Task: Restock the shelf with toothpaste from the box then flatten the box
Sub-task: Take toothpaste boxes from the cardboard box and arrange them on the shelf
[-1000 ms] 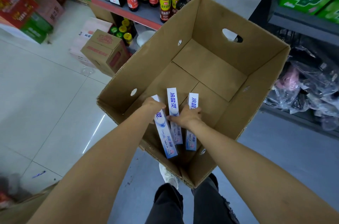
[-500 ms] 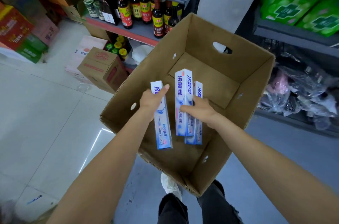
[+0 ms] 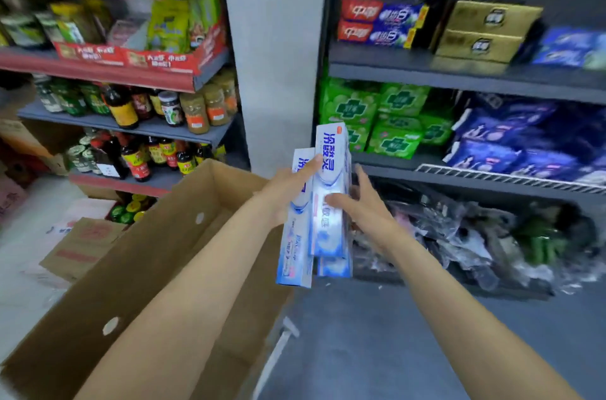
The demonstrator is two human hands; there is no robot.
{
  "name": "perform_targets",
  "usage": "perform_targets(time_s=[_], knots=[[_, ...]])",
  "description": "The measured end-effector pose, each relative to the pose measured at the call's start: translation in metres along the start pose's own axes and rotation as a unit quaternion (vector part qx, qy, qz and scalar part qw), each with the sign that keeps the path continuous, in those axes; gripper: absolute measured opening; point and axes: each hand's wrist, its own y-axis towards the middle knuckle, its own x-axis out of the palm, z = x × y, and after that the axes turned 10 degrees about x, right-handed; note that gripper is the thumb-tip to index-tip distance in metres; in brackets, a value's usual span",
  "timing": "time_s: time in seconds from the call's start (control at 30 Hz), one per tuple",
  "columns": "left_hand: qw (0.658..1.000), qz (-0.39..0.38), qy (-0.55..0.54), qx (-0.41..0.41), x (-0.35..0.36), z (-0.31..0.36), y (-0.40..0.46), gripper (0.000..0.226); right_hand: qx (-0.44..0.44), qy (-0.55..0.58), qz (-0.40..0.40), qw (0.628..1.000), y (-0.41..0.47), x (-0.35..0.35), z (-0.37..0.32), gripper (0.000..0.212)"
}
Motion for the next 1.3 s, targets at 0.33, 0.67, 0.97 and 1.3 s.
perform_targets(time_s=[0.33,0.67,0.97,1.3], knots=[[0.992,-0.098,-0.036,0.069,0.302,0.072,0.069,0.089,-0.068,-0.022,0.081,0.994,-0.039,-0.306,-0.040,0.070],[0.979,-0.161,-0.042,0.116,0.531,0.131,0.156,0.077,-0.130,0.023,0.192,0.973,-0.022,-0.528,-0.059,0.053],[0.980,-0.144,-0.081,0.109,0.695,0.183,0.248,0.073,-0.152,0.029,0.287,0.945,0.018,-0.697,-0.097,0.024],[0.982,-0.112,-0.121,0.089,0.831,0.203,0.326,0.038,-0.146,-0.075,0.300,0.940,0.094,-0.901,-0.108,0.030]])
